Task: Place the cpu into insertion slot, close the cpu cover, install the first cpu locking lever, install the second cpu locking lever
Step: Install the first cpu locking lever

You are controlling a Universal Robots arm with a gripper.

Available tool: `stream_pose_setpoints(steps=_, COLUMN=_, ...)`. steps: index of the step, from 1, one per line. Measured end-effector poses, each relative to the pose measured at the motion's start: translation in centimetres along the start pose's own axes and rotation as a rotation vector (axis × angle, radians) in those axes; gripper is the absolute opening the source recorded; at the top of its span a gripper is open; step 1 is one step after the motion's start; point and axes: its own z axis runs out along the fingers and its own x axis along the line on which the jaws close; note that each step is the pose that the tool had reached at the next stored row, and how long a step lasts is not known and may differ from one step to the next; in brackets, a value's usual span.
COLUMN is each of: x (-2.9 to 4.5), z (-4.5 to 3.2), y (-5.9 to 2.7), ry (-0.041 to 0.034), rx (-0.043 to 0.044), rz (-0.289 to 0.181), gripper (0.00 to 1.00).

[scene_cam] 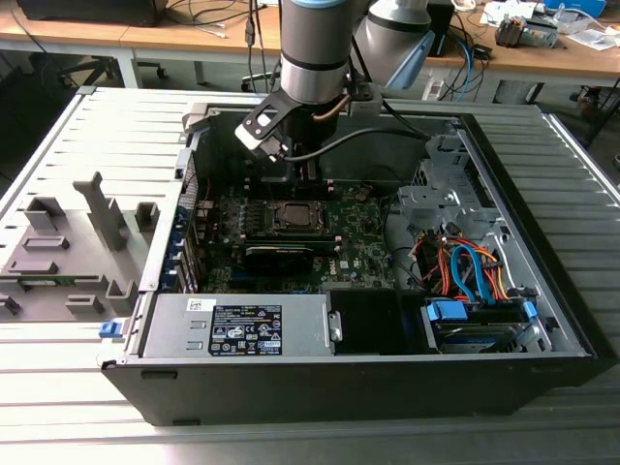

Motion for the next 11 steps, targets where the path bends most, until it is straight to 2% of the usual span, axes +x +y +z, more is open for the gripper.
stream_pose_setpoints(steps=11, x=0.0, z=0.0, y=0.0, ry=-0.0009, rx=0.0018, rz=-0.035, gripper=0.11)
